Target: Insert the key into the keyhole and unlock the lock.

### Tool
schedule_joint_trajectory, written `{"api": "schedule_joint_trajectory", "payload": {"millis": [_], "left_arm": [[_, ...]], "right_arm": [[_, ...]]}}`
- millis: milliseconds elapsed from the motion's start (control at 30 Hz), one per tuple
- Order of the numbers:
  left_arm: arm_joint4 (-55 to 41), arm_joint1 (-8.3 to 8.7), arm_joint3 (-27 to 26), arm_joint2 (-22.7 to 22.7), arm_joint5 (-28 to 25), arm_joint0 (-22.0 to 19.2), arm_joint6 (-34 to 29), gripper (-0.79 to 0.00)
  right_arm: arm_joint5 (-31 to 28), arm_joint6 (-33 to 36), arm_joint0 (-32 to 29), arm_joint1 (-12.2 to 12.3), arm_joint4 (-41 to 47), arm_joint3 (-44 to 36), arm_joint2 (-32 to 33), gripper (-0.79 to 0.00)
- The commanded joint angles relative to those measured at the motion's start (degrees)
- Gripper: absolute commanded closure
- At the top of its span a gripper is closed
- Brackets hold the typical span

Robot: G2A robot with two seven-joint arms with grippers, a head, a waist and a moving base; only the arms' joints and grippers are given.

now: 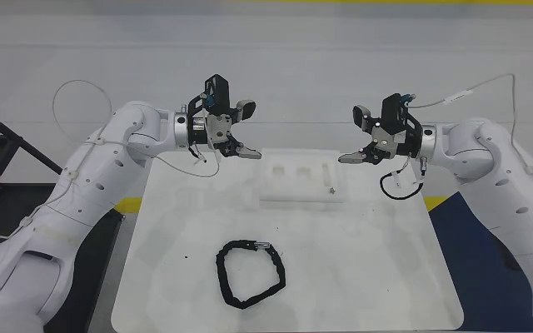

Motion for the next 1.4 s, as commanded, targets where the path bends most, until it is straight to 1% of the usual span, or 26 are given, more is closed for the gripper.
{"api": "schedule_joint_trajectory", "payload": {"millis": [0,367,533,700,967,1167,1233,1367], "left_arm": [[0.0,0.00,0.0,0.0,0.0,0.0,0.0,-0.784],[0.0,0.00,0.0,0.0,0.0,0.0,0.0,-0.785],[0.0,0.00,0.0,0.0,0.0,0.0,0.0,-0.785],[0.0,0.00,0.0,0.0,0.0,0.0,0.0,-0.785],[0.0,0.00,0.0,0.0,0.0,0.0,0.0,-0.785],[0.0,0.00,0.0,0.0,0.0,0.0,0.0,-0.785],[0.0,0.00,0.0,0.0,0.0,0.0,0.0,-0.785],[0.0,0.00,0.0,0.0,0.0,0.0,0.0,-0.785]], "right_arm": [[0.0,0.0,0.0,0.0,0.0,0.0,0.0,-0.785],[0.0,0.0,0.0,0.0,0.0,0.0,0.0,-0.785],[3.2,0.8,-1.7,-0.2,-1.5,-0.3,-0.6,-0.785],[5.2,1.3,-2.6,-1.2,-1.1,3.7,-2.5,-0.785],[7.2,1.7,-1.2,-4.4,-1.1,12.1,-7.4,-0.785],[9.6,1.9,0.3,-7.8,1.0,19.8,-11.5,-0.785],[10.7,2.8,0.9,-9.0,2.7,22.4,-12.6,-0.785],[12.4,6.6,2.2,-11.5,6.8,27.9,-14.8,-0.785]]}}
